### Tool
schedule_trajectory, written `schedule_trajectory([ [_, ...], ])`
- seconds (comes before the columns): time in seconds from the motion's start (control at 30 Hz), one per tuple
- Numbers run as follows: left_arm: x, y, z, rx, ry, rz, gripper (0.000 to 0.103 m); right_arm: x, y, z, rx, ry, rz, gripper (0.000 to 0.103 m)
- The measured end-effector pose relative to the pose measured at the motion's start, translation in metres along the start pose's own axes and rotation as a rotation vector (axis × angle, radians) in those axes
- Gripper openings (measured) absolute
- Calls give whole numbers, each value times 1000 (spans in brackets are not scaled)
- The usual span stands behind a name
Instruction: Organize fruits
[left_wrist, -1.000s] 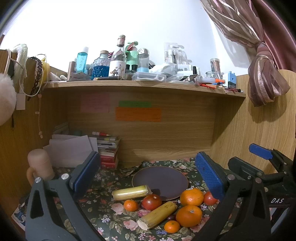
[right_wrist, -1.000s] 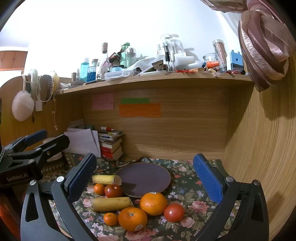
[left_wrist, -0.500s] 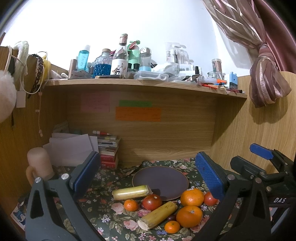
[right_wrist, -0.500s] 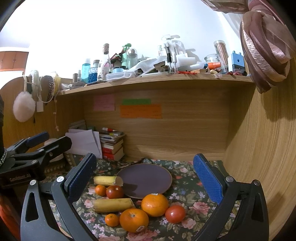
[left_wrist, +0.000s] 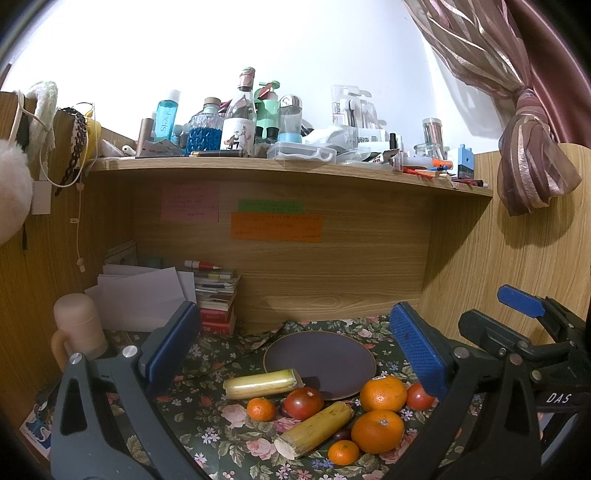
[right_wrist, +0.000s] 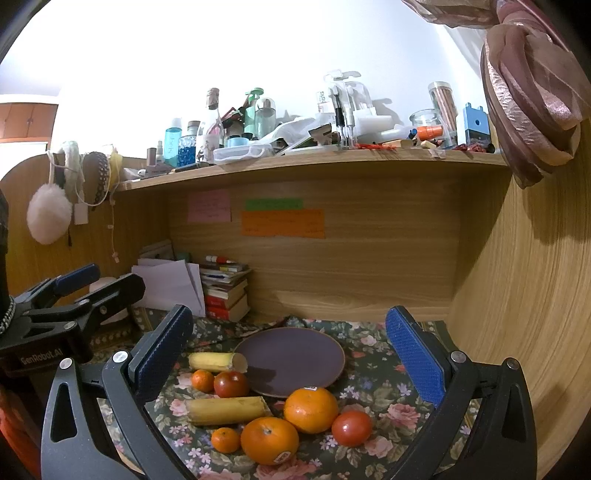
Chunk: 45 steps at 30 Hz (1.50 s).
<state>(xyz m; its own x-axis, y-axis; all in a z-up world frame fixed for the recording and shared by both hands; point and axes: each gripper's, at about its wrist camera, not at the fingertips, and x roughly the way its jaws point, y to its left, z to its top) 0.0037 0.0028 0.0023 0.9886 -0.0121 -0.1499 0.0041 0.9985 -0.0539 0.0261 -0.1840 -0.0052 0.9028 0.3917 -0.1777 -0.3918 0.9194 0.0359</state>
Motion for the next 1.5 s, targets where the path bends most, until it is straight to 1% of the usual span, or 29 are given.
schedule_trajectory([
  [0.73,4,-3,-1,-1,9,-6,103,4,-2,0,7,9,1,103],
  [0.93,10,-1,-4,-6,28,-32,103,8,-6,-2,12,21,-2,103],
  [1.03,17,-1,-6,-7,51,-53,103,12,-10,-4,10,39,6,103],
  [1.1,22,0,-7,-7,75,-65,101,16,-16,-7,13,59,13,103],
  [1.17,30,-1,-10,-5,112,-80,89,22,-22,-10,17,86,13,103],
  [1.23,40,-2,-14,0,155,-98,83,26,-29,-13,17,117,9,100],
  [1.3,47,-3,-18,1,186,-113,79,34,-36,-17,17,163,18,89],
  [1.33,50,-4,-21,2,202,-119,76,38,-39,-19,18,187,22,87],
  [1.4,58,-6,-27,8,238,-141,75,45,-46,-24,23,234,32,79],
  [1.5,69,-9,-35,21,287,-163,71,56,-54,-34,31,302,52,71],
])
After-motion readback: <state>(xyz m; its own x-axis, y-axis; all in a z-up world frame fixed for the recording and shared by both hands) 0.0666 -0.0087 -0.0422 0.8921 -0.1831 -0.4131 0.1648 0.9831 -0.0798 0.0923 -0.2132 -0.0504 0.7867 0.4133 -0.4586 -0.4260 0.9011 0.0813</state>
